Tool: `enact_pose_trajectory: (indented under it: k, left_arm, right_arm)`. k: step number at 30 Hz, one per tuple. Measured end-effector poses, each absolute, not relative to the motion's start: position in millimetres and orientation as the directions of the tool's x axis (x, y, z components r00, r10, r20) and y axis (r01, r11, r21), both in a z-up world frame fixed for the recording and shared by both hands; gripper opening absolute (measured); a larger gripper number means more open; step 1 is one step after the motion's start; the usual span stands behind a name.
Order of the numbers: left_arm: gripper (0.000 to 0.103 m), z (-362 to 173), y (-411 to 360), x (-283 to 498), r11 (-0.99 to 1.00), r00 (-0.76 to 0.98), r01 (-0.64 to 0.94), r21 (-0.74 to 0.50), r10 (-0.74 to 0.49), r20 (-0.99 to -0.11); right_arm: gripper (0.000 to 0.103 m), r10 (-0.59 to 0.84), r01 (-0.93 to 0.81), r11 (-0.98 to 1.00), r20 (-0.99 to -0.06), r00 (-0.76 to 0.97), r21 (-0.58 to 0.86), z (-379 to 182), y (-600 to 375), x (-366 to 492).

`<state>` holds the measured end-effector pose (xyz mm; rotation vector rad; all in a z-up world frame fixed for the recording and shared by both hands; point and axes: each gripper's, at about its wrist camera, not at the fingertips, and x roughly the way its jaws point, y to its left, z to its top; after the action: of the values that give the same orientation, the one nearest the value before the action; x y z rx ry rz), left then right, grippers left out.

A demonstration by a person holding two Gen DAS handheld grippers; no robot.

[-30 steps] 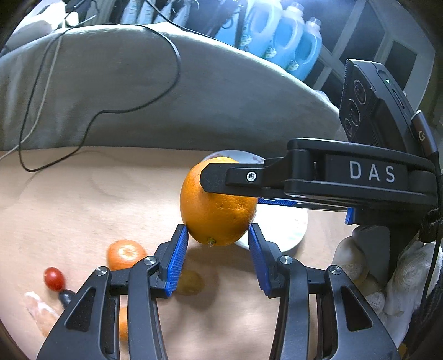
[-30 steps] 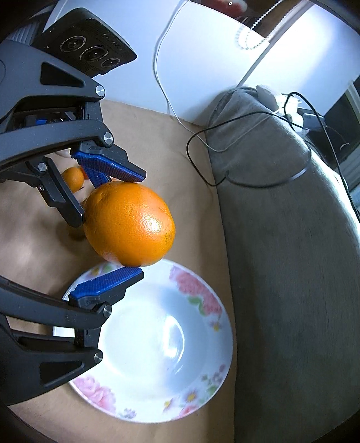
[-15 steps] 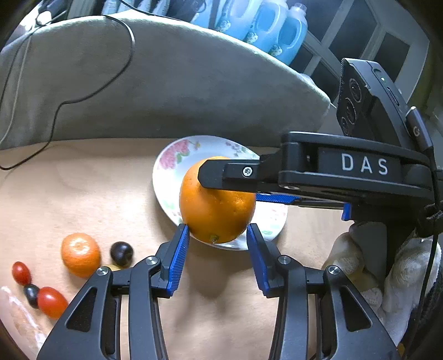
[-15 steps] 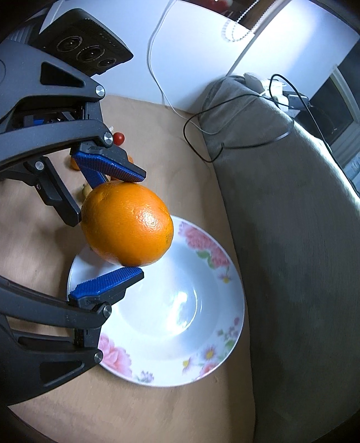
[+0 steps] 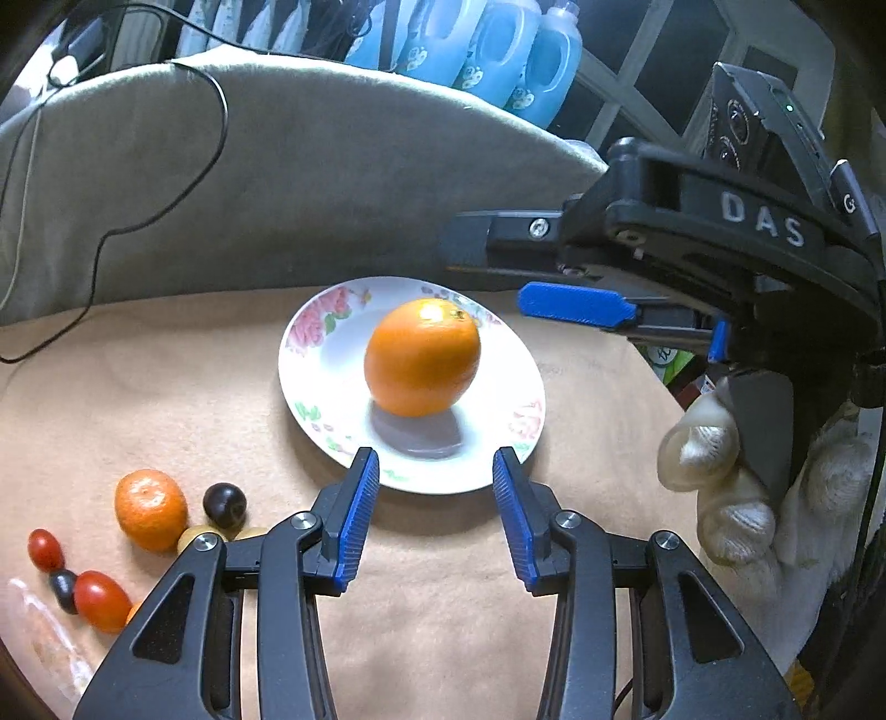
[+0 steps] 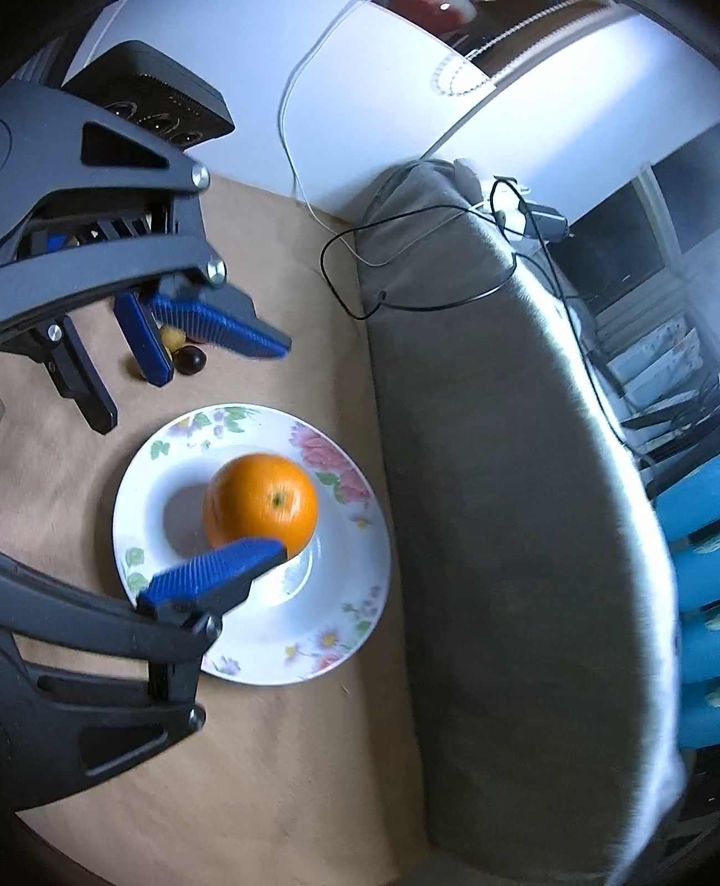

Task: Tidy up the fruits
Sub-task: 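Carry the large orange with the right gripper onto the white plate and release, then withdraw the right tool from the plate toward the remaining fruits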

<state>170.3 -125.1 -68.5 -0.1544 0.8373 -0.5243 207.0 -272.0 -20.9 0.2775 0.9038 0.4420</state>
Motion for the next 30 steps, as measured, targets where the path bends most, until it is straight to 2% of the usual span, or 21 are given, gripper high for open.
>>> enact_pose_trajectory:
  k: [3,5,8,14,30]
  left_arm:
    - [0.042,-66,-123,165,0.870,0.566,0.379,-0.315,-0.487,-0.665]
    - [0.053,-66,-110,152,0.872,0.573,0.377,-0.311,-0.484,-0.661]
    - [0.057,-67,-107,151,0.880,0.585,0.373,-0.295,-0.470,-0.661]
    - [0.070,-67,-92,143,0.902,0.619,0.342,-0.263,-0.427,-0.659]
    - [0.078,-69,-29,107,0.961,0.679,0.212,-0.177,-0.275,-0.681]
  right_arm:
    - [0.080,0.460,-0.269,0.887,-0.689,0.560,0.374,-16,-268,201]
    - [0.084,0.449,-0.282,0.894,-0.688,0.570,0.350,-15,-267,197]
    - [0.092,0.436,-0.295,0.900,-0.678,0.592,0.321,-11,-266,189]
    - [0.097,0.421,-0.311,0.906,-0.663,0.618,0.286,-5,-263,175]
    - [0.097,0.455,-0.367,0.886,-0.675,0.581,0.282,-7,-241,156]
